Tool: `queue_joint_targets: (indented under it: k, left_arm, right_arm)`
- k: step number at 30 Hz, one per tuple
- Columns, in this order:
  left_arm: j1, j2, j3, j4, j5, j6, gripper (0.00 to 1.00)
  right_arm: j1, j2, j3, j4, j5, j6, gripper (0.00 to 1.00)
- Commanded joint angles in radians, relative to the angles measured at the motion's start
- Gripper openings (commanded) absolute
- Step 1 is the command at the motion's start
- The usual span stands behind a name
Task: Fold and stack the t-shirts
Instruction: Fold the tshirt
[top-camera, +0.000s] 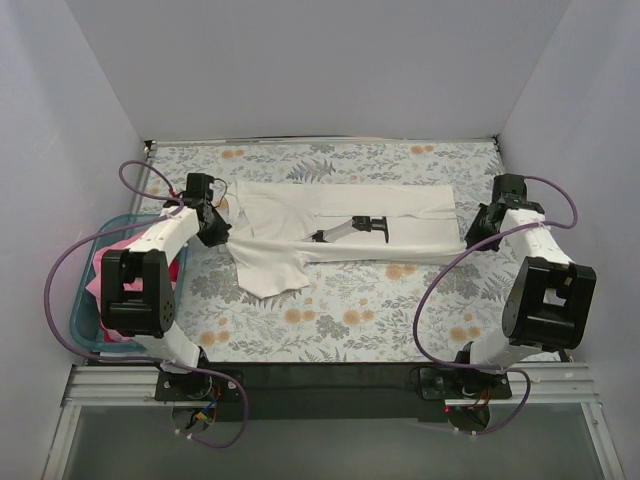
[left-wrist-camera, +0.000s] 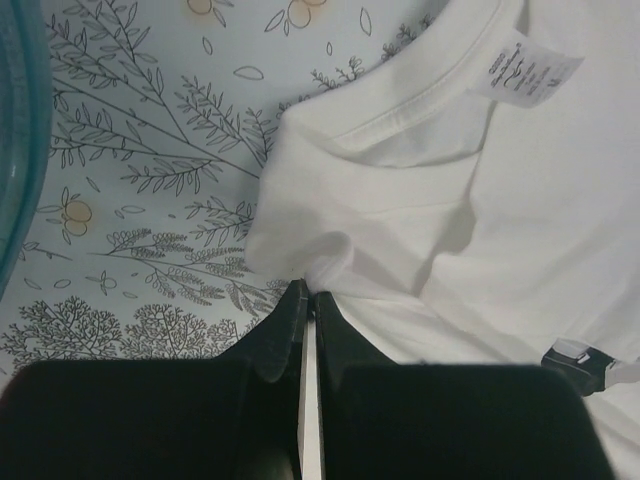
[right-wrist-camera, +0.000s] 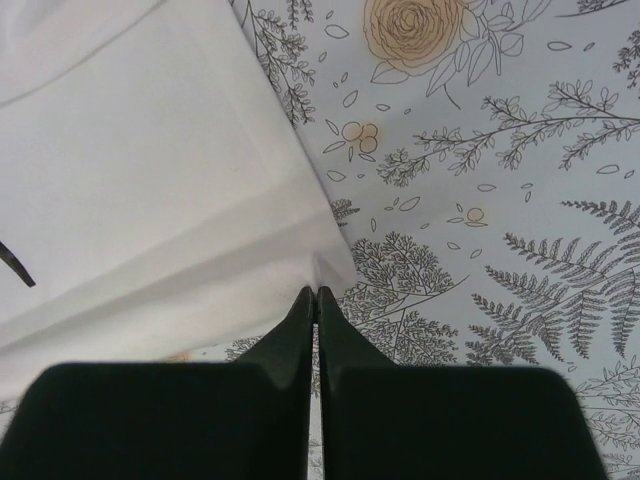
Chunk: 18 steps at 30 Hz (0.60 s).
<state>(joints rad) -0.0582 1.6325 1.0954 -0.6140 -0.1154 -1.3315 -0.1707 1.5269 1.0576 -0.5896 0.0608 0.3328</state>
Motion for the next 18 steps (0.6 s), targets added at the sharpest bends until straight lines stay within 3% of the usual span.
queue_joint_targets:
  k: [1, 18]
  left_arm:
    - [0.024, 0.021, 0.075, 0.003, -0.010, 0.015, 0.00]
    - [0.029, 0.128, 0.172, 0.033, -0.010, 0.015, 0.00]
  right_arm:
    - [-0.007, 0.031, 0.083, 0.001, 0.001, -0.021, 0.01]
    - [-0.009, 0.171, 0.248, -0.003, -0.046, -0.029, 0.01]
